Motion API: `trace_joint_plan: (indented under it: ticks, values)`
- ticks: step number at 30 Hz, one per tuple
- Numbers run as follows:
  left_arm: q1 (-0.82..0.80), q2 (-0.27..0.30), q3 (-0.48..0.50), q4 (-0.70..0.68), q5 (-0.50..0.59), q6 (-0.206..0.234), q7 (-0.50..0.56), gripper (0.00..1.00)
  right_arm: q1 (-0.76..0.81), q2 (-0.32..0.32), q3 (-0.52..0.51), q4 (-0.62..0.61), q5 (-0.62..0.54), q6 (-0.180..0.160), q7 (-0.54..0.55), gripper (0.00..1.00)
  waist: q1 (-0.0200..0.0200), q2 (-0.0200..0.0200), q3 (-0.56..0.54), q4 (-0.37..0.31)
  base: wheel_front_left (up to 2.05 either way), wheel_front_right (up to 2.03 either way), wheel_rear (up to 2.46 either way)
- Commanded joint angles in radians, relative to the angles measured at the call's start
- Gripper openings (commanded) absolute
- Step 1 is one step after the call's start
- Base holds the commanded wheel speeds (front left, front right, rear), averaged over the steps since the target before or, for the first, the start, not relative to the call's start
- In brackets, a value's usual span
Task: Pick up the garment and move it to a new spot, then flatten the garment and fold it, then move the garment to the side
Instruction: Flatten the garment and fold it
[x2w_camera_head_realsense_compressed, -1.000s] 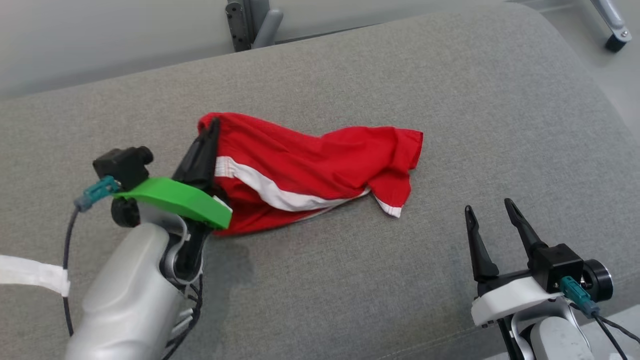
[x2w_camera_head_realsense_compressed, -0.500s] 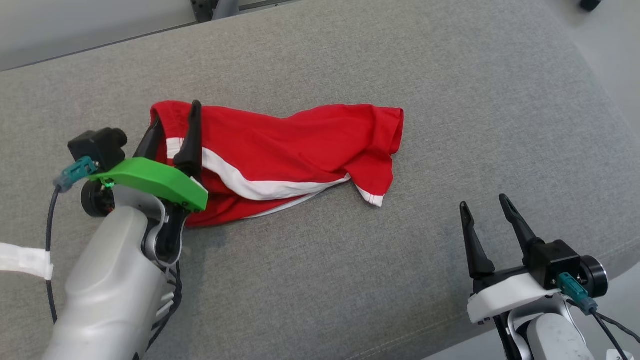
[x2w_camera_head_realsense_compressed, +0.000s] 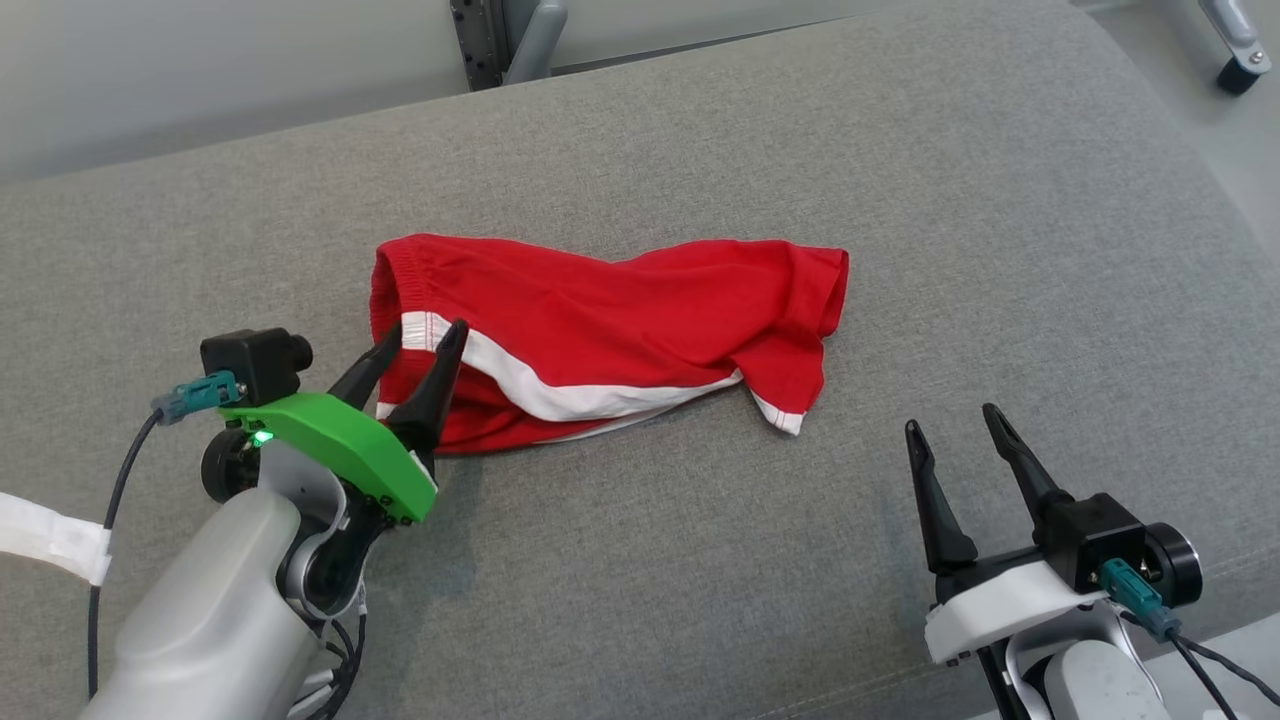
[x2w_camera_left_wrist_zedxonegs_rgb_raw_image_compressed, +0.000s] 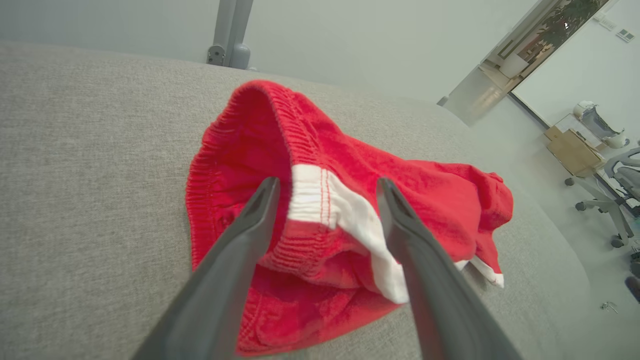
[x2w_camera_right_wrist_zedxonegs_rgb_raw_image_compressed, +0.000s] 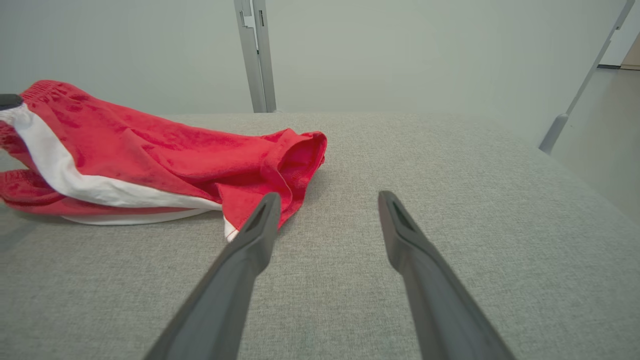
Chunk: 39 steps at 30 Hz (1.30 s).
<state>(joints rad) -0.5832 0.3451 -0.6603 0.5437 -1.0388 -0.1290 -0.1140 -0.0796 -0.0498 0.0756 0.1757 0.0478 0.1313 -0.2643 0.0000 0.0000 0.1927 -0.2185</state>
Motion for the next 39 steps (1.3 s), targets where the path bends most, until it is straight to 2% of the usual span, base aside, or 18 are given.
trace_joint_plan:
  ticks: [1,4,5,7,8,10,11,12,19,29,37,38,39]
  values:
    - [0.012,0.021,-0.015,-0.024,-0.017,-0.003,0.019,1.0,0.016,-0.001,-0.001,-0.003,-0.002,-0.001,-0.001,1.0,0.0,0.0,-0.003,0.0,0.0,0.0,0.0]
    - [0.012,0.06,-0.05,-0.07,-0.042,-0.003,0.063,1.0,0.021,-0.001,-0.006,-0.005,0.0,-0.001,-0.001,1.0,0.0,0.0,-0.001,-0.005,0.0,0.0,0.0]
    - [0.011,0.071,-0.061,-0.083,-0.051,-0.003,0.073,0.86,0.022,-0.001,-0.007,-0.005,0.002,-0.001,-0.001,1.0,0.0,0.0,-0.001,-0.007,0.0,0.0,0.0]
    - [0.013,0.09,-0.069,-0.1,-0.063,-0.003,0.075,0.47,0.023,-0.001,-0.006,-0.004,0.004,-0.001,-0.001,1.0,0.0,0.0,0.001,-0.011,0.0,0.0,0.0]
    - [0.014,0.097,-0.073,-0.105,-0.065,-0.003,0.073,0.39,0.023,-0.001,-0.004,-0.003,0.005,-0.001,-0.001,1.0,0.0,0.0,0.002,-0.013,0.0,0.0,0.0]
    - [0.014,0.106,-0.079,-0.114,-0.073,-0.003,0.071,0.31,0.02,-0.001,-0.002,-0.003,0.008,-0.001,-0.001,1.0,0.0,0.0,0.003,-0.017,0.0,0.0,0.0]
    - [0.015,0.11,-0.083,-0.121,-0.08,-0.003,0.072,0.21,0.021,-0.001,-0.002,-0.006,0.009,-0.001,-0.001,1.0,0.0,0.0,0.003,-0.017,0.0,0.0,0.0]
    - [0.015,0.117,-0.09,-0.129,-0.083,-0.003,0.076,0.02,0.022,-0.001,-0.003,-0.008,0.01,-0.001,-0.001,1.0,0.0,0.0,0.004,-0.017,0.0,0.0,0.0]
    - [0.01,0.15,-0.118,-0.176,-0.084,-0.003,0.061,0.0,0.013,-0.001,0.003,0.012,0.011,-0.001,-0.001,1.0,0.0,0.0,0.014,0.004,0.0,0.0,0.0]
    - [0.035,0.197,-0.121,-0.284,-0.049,-0.003,-0.049,0.0,-0.143,-0.002,0.114,0.243,0.095,-0.001,0.0,1.0,0.0,0.0,0.095,0.061,0.0,0.0,0.0]
    - [0.033,0.181,-0.135,-0.275,-0.041,-0.003,-0.095,0.0,-0.256,-0.002,0.173,0.373,0.154,-0.001,0.0,1.0,0.0,0.0,0.122,0.104,0.0,0.0,0.0]
    - [0.031,0.179,-0.137,-0.272,-0.041,-0.003,-0.098,0.0,-0.258,-0.003,0.18,0.384,0.156,-0.001,0.0,0.99,0.0,0.0,0.121,0.108,0.0,0.0,0.0]
    - [0.029,0.178,-0.137,-0.268,-0.041,-0.003,-0.101,0.0,-0.258,-0.002,0.186,0.392,0.156,-0.001,0.0,0.77,0.0,0.0,0.12,0.11,0.0,0.0,0.0]
